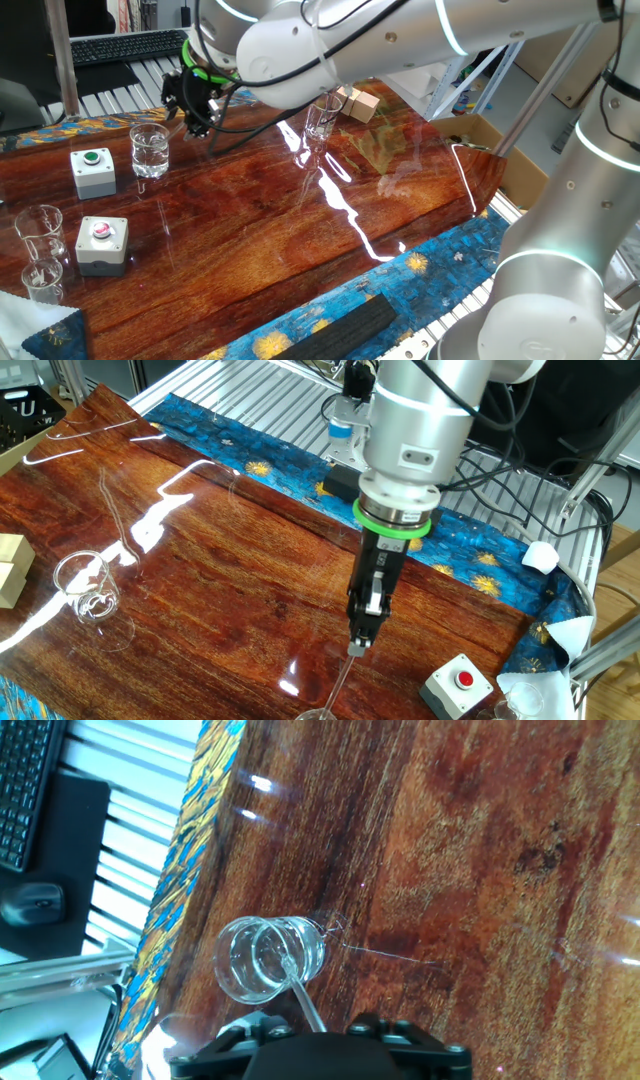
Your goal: Stir the beaker with a glass rod
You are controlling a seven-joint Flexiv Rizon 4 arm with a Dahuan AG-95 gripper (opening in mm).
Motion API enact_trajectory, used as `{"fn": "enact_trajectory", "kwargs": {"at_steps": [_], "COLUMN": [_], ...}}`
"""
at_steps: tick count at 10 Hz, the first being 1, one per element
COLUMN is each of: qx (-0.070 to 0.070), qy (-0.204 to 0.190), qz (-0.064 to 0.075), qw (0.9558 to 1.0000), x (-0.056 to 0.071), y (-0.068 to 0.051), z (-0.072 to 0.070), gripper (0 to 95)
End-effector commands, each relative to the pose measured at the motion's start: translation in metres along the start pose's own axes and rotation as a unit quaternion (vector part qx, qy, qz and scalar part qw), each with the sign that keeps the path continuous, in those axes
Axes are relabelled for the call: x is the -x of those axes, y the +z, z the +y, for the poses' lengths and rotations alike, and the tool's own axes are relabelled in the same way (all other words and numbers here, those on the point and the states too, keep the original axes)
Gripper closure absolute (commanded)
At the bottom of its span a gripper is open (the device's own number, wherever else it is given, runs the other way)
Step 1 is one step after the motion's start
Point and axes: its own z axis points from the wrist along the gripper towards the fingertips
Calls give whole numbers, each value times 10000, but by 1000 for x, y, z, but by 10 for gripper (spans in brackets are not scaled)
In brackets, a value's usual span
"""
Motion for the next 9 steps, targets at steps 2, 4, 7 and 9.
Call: {"fn": "enact_trajectory", "kwargs": {"at_steps": [2, 4, 7, 9], "qx": [-7, -9, -5, 4], "qy": [10, 46, 78, 131], "qz": [-86, -104, -95, -105], "qw": [10000, 9999, 9999, 9999], "x": [0, 0, -2, -4], "y": [1, 1, 0, 0], "z": [0, 0, -1, -1], "gripper": [570, 570, 570, 570]}}
